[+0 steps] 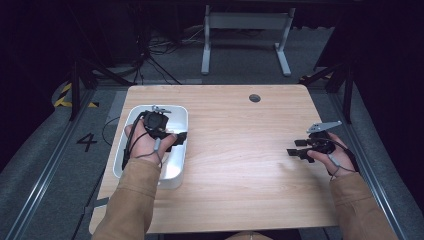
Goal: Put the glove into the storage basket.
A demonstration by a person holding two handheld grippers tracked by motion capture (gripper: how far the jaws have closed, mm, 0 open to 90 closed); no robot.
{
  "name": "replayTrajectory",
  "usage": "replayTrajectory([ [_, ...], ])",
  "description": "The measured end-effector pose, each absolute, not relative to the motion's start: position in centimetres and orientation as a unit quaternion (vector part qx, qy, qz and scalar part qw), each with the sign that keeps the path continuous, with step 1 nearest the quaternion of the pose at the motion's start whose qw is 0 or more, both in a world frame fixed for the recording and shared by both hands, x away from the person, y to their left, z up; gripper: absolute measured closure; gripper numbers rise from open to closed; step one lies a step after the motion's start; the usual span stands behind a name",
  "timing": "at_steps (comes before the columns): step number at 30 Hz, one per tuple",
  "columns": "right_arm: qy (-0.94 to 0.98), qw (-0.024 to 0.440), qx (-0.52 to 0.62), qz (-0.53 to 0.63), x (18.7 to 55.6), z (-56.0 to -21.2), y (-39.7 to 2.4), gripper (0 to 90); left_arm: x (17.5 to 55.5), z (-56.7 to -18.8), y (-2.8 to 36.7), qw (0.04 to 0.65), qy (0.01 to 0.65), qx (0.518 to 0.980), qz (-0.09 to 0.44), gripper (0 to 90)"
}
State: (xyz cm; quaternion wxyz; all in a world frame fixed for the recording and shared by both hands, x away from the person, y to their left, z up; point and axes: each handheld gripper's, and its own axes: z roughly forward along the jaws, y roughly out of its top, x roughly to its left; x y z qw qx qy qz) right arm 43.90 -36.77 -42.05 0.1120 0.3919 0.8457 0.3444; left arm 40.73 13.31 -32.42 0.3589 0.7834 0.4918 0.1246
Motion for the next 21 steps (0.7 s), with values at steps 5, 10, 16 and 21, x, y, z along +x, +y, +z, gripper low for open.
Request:
replayTrajectory([
  [5, 0.845, 0.117, 0.392, 0.343, 43.8, -42.2, -37.0, 41.4, 40.1, -32.6, 11.6, 0.394, 0.453, 0.792, 0.108, 25.2],
  [10, 0.85, 0.119, 0.385, 0.338, 43.8, -42.4, -36.6, 42.3, 39.4, -33.1, 9.6, 0.42, 0.405, 0.806, 0.097, 26.4],
  [16, 0.857, 0.123, 0.376, 0.33, 44.1, -42.7, -36.6, 43.3, 37.5, -33.8, 7.2, 0.443, 0.341, 0.825, 0.082, 26.4],
  [21, 0.86, 0.121, 0.374, 0.326, 44.0, -43.0, -36.3, 43.2, 37.2, -36.1, 5.7, 0.451, 0.321, 0.831, 0.055, 27.2],
])
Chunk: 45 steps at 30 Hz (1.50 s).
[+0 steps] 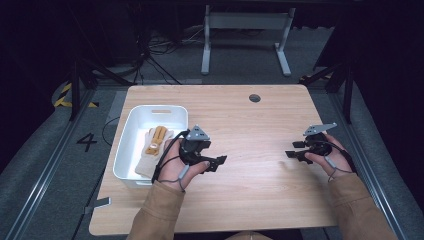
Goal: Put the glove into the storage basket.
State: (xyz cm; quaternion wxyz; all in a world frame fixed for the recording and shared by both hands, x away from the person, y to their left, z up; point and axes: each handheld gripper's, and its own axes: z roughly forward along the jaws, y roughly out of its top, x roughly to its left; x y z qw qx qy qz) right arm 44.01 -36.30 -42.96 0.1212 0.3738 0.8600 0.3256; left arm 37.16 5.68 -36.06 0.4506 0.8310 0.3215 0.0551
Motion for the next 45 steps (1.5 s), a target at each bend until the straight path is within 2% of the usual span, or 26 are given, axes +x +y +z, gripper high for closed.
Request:
replayTrajectory([
  [15, 0.864, 0.116, 0.366, 0.327, 43.8, -43.2, -36.2, 43.0, 38.0, -42.3, 1.7, 0.413, 0.266, 0.871, 0.008, 27.4],
  [18, 0.864, 0.118, 0.365, 0.327, 43.8, -43.3, -36.1, 42.9, 38.0, -43.2, 1.3, 0.406, 0.258, 0.876, 0.013, 28.5],
  [19, 0.864, 0.118, 0.366, 0.326, 43.8, -43.3, -36.1, 42.8, 38.0, -44.0, 0.9, 0.41, 0.252, 0.876, 0.031, 28.9],
  [27, 0.867, 0.114, 0.366, 0.32, 43.9, -43.7, -36.1, 42.5, 38.2, -46.2, 0.5, 0.414, 0.27, 0.869, 0.032, 28.3],
  [35, 0.868, 0.114, 0.362, 0.321, 43.9, -43.8, -35.9, 42.3, 37.9, -46.7, -0.2, 0.417, 0.249, 0.872, 0.054, 26.2],
  [45, 0.868, 0.113, 0.361, 0.322, 43.9, -43.8, -35.7, 42.1, 38.3, -47.2, 0.1, 0.403, 0.27, 0.873, 0.056, 24.8],
])
